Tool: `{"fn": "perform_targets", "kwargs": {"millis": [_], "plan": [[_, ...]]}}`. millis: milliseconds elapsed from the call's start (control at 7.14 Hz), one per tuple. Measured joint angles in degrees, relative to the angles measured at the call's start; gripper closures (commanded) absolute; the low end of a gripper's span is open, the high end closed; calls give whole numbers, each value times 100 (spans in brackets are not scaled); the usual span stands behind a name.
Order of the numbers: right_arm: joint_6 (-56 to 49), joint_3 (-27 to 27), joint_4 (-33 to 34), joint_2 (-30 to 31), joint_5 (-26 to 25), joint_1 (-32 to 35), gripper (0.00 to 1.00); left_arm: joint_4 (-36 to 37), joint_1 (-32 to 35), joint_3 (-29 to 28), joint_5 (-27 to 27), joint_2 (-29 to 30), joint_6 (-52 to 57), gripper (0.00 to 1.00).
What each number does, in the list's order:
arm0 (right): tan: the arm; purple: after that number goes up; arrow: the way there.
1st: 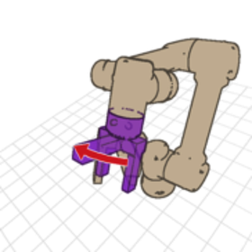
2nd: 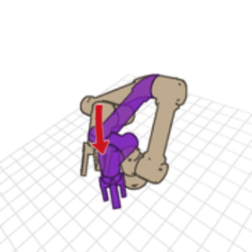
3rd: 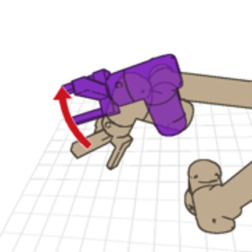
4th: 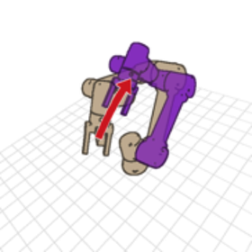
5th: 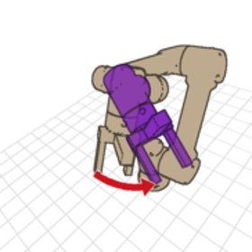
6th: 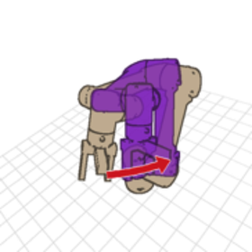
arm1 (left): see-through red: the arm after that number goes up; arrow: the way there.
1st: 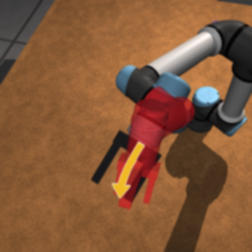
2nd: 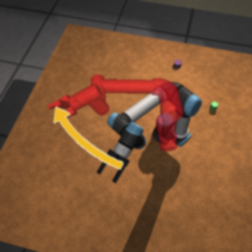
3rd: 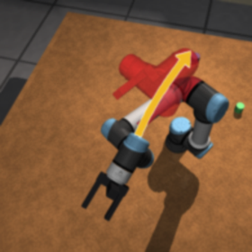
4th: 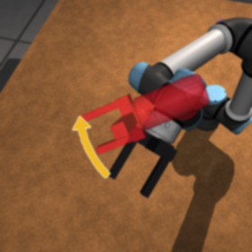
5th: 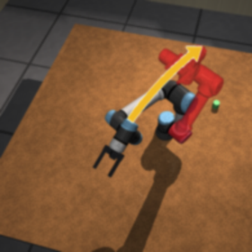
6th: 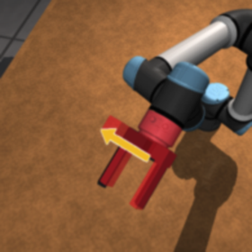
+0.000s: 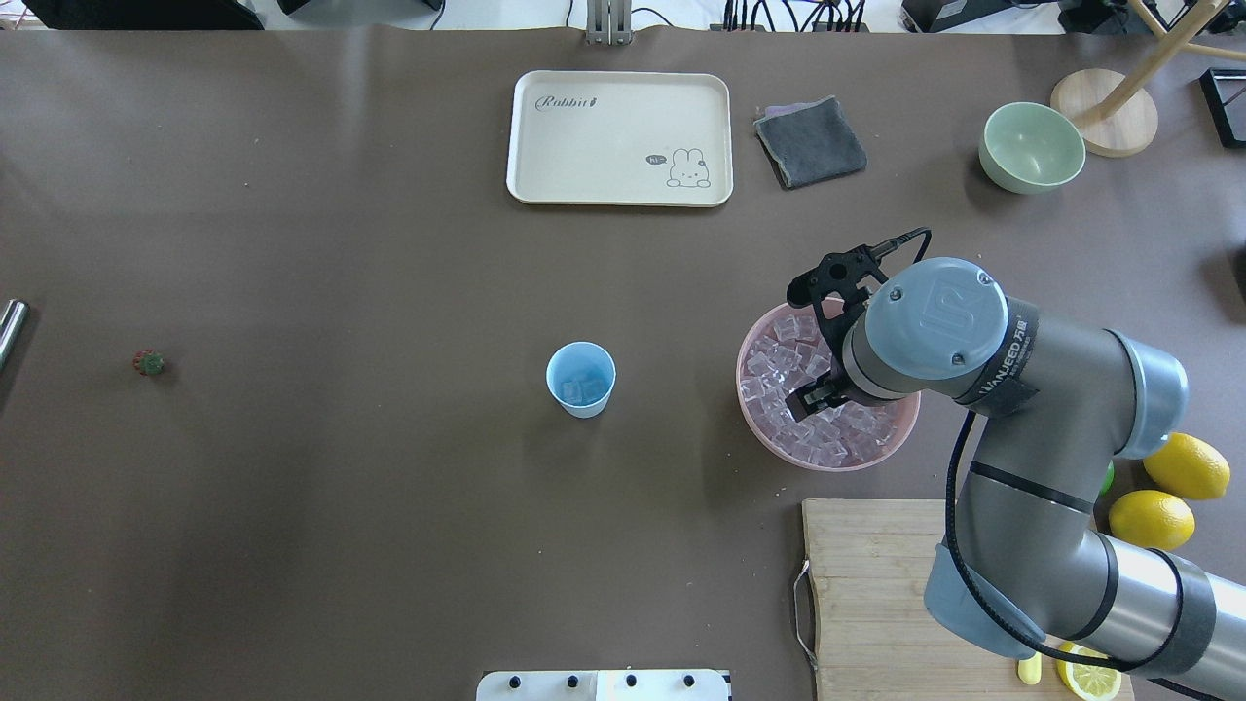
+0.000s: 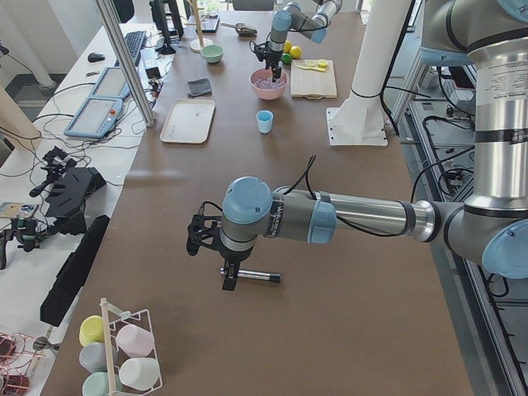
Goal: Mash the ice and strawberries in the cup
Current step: 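Lower the right gripper into the bowl and grasp a third ice cube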
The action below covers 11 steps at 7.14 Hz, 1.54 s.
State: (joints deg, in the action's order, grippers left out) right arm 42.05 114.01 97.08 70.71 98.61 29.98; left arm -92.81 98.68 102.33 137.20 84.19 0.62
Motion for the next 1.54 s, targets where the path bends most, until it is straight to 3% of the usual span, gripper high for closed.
{"fn": "perform_targets", "kwargs": {"millis": [841,1401,1541], "plan": [[-139,-478,-55,-459,-25,-1,7,-9,-4,-33,2,-37,0,1],[-269,-550,-65,-463,-19,94,39,-9,-7,-41,7,-35,0,1],[-374,-570,-66,-458,-21,104,39,-9,-7,-44,3,-27,0,1]]}}
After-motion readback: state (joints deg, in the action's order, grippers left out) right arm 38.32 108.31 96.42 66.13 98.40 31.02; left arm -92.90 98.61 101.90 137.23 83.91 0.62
